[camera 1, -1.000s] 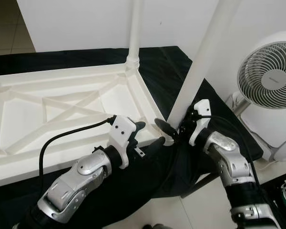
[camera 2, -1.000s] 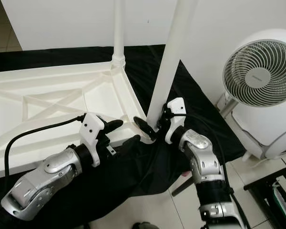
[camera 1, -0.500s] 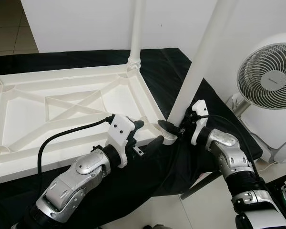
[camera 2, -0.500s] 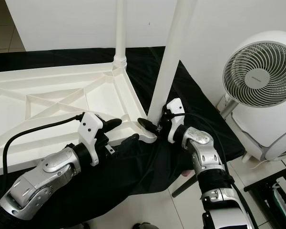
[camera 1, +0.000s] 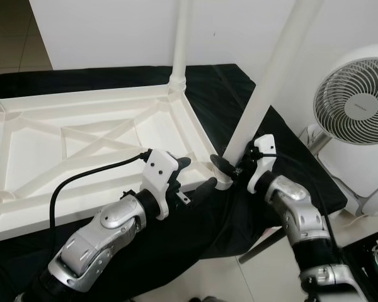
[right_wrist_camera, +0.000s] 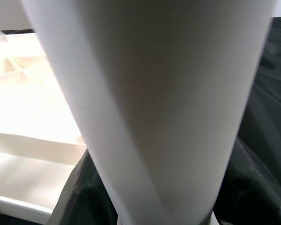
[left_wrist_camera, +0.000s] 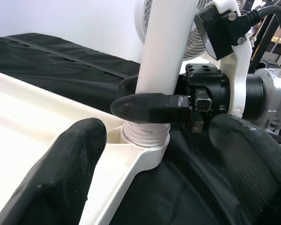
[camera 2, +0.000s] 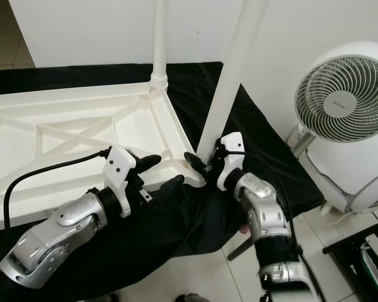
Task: Building children table
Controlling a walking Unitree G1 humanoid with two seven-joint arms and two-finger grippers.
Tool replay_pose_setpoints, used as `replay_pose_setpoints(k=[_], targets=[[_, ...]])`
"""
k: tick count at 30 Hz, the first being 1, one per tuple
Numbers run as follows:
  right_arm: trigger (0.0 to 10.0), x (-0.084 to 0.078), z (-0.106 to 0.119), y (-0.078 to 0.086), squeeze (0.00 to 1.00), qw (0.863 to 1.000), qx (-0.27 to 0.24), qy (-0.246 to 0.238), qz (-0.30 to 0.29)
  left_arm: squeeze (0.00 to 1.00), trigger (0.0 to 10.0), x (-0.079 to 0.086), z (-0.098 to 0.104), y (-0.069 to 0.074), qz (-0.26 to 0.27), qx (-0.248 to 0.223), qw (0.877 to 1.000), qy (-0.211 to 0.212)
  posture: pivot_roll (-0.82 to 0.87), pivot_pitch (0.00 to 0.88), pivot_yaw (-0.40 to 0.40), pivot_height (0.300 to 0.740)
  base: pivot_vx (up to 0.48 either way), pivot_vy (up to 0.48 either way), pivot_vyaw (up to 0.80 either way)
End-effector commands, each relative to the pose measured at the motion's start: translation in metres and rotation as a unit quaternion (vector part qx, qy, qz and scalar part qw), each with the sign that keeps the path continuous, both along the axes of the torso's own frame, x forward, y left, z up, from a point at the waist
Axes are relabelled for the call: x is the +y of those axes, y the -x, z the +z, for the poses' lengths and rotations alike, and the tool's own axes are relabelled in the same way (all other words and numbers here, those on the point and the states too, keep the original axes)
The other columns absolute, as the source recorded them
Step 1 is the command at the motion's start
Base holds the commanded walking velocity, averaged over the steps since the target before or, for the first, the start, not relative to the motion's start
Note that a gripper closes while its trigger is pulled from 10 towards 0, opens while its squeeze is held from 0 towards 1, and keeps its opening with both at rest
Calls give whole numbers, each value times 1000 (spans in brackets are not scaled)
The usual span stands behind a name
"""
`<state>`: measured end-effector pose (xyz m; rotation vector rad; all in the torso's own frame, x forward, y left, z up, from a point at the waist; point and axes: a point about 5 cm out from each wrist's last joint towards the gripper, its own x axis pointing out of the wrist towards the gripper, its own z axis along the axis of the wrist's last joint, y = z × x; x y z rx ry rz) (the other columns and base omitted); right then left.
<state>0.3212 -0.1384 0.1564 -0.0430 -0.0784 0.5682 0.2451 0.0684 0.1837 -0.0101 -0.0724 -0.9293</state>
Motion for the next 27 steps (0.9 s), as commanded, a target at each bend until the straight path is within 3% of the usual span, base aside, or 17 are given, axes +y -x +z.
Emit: replay_pose_setpoints(k=[1,4,5,8,10,12,20,21,22,27], targets=[[10000,-1,-9,4,0,999,21,-8,-50,0,10000,-7,-3,10,-91,4,996,-9,48,124,-85,740,0,0,0],[10000,3,-14,9,0,987,30,-32,-156,0,10000,-8,-2,10,-92,3,996,-8,46,122,-84,740,0,0,0],[10000,3,-14,9,0,987,30,-32,-156,0,10000,-8,-2,10,-92,3,996,-8,46,122,-84,740,0,0,0],[10000,11,-17,16,0,966,37,-46,-250,0,10000,-7,-1,8,-92,2,996,-8,46,118,-85,740,0,0,0],[10000,11,-17,16,0,966,37,-46,-250,0,10000,-7,-1,8,-92,2,996,-8,46,118,-85,740,0,0,0],[10000,19,-18,20,0,956,42,-52,-285,0,10000,-8,-1,8,-92,1,996,-8,49,115,-85,740,0,0,0],[10000,25,-17,27,0,956,52,-55,-284,0,10000,-8,0,6,-93,-1,996,-6,32,108,-76,740,0,0,0],[10000,24,-16,28,431,955,51,-58,-286,0,10000,-8,0,5,-95,-2,995,-7,32,108,-76,740,0,0,0],[10000,24,-15,30,984,953,50,-62,-293,0,10000,-8,0,5,-97,-3,995,-8,28,108,-75,740,0,0,0],[10000,22,-12,32,1000,952,51,-77,-291,0,10000,-8,1,3,-98,-5,995,-9,25,106,-73,740,0,0,0]])
